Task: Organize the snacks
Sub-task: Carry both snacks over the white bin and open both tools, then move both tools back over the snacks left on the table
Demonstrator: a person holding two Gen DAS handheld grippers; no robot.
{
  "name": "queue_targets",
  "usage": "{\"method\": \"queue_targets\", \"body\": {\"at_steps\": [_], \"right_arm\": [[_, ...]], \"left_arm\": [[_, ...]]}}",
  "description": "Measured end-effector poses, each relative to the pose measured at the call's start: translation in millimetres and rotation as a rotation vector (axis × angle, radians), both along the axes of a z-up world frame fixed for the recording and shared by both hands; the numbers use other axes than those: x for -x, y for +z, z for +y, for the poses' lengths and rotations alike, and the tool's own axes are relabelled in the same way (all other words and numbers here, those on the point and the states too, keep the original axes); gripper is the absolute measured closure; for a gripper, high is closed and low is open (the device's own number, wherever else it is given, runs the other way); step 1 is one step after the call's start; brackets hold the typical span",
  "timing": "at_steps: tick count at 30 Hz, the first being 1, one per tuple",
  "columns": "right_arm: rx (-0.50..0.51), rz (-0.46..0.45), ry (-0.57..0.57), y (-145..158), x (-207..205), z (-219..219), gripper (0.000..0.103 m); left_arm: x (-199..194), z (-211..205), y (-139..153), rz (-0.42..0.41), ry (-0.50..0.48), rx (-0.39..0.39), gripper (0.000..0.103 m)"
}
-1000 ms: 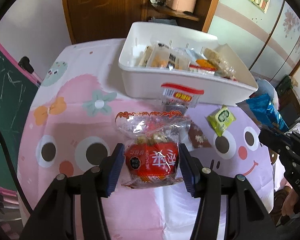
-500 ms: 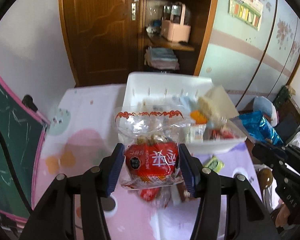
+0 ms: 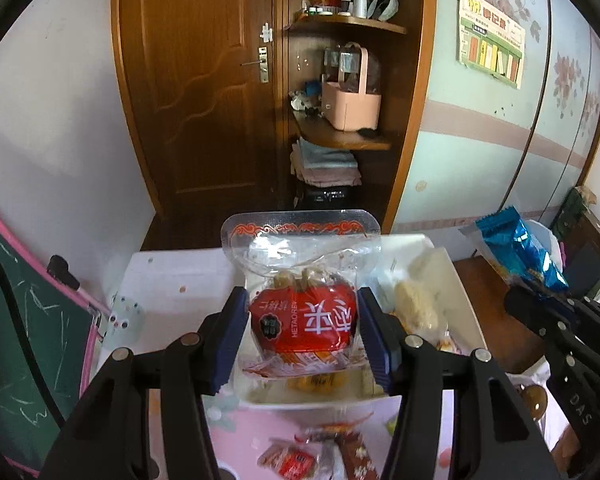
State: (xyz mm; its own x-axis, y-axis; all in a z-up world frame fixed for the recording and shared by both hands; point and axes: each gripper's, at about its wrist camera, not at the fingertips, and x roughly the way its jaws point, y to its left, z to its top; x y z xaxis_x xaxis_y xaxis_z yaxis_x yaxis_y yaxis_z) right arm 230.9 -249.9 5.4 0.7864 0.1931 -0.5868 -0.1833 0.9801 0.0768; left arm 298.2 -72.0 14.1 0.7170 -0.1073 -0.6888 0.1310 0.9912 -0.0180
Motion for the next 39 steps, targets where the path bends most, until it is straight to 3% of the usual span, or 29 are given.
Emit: {"method": "queue_targets", "body": {"at_steps": [10,11,14,15,21,28,39], "right_arm": [[-0.016,0.114,-0.098,-22.5,-59.4,-18.6,0.092],[-0.02,0.137,-0.099,-28.4,-64.2,-19.6,0.09],[-0.014,0.219,-0.1,-44.9,-73.9,-19.8,0.086],[-0.015,0.244,-0.099,-50.8,-75.5,-20.1,0.085],[0.003,0.247,-0.101,-60.5,-61.4,-17.5,0.07],[0.008,0.245,-0.087,-59.9,-41.0,-14.7,0.07],[-0.006,0.248,-0.047,-54.1,11.2,-3.2,0.07]], "left_arm": [[-45.3,-12.0,-18.7,0.058,0.018,-0.013,0.049],[-49.4,-11.3,-22.7,0.065,0.024,-0.013,0.045],[-52.3,-6.5,-32.7,0.088,0.043,-0.019,0.009],[-52.0,-4.6,-34.1,0.087,0.049,-0.017,0.007],[-45.2,9.9,-43.7,0.108,0.06,0.008,0.007],[-29.3,29.6,-50.6,0.142,0.099,0.057,0.007],[19.9,45.3,-33.9,0.09,0.088,0.026,0.007]]}}
